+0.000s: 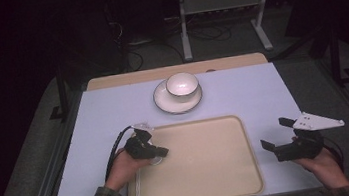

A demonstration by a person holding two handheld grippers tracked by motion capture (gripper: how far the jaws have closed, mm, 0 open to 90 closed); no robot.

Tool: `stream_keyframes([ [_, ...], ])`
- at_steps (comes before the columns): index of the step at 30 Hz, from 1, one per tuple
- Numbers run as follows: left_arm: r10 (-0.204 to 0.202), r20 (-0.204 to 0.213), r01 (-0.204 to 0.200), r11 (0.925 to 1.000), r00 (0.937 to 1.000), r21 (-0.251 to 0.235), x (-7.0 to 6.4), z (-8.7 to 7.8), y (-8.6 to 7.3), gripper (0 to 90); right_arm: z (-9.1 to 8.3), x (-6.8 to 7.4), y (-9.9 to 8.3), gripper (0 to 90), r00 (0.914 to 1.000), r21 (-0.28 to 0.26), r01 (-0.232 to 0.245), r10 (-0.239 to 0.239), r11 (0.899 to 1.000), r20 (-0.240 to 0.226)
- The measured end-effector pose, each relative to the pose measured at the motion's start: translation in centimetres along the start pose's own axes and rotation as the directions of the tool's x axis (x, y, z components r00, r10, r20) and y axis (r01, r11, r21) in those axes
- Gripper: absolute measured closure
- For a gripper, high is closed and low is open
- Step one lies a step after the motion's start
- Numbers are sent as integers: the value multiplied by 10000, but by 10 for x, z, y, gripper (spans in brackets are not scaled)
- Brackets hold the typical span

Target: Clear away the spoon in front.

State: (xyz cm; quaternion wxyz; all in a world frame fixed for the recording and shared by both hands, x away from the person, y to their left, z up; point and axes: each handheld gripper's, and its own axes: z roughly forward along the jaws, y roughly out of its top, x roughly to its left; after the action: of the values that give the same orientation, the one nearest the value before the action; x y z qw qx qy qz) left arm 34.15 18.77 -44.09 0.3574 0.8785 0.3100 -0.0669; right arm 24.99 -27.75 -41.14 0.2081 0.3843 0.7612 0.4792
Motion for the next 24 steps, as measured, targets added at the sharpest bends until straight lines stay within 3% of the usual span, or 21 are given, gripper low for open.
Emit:
stream_keyframes([
  [12, -280, -173, 279, 9996, 9995, -56, 1, -17, -18, 898, 0, 0, 0, 0, 10000, 9, 14, -14, 10000, 1],
  [20, -219, -169, 218, 9997, 9996, -76, 1, -18, -18, 898, 1, 1, 1, 0, 10000, 36, 66, -66, 10000, -23],
  [24, -209, -205, 202, 9993, 9996, -310, 2, -21, -17, 897, 1, 1, 1, 0, 10000, 38, 76, -76, 10000, -26],
])
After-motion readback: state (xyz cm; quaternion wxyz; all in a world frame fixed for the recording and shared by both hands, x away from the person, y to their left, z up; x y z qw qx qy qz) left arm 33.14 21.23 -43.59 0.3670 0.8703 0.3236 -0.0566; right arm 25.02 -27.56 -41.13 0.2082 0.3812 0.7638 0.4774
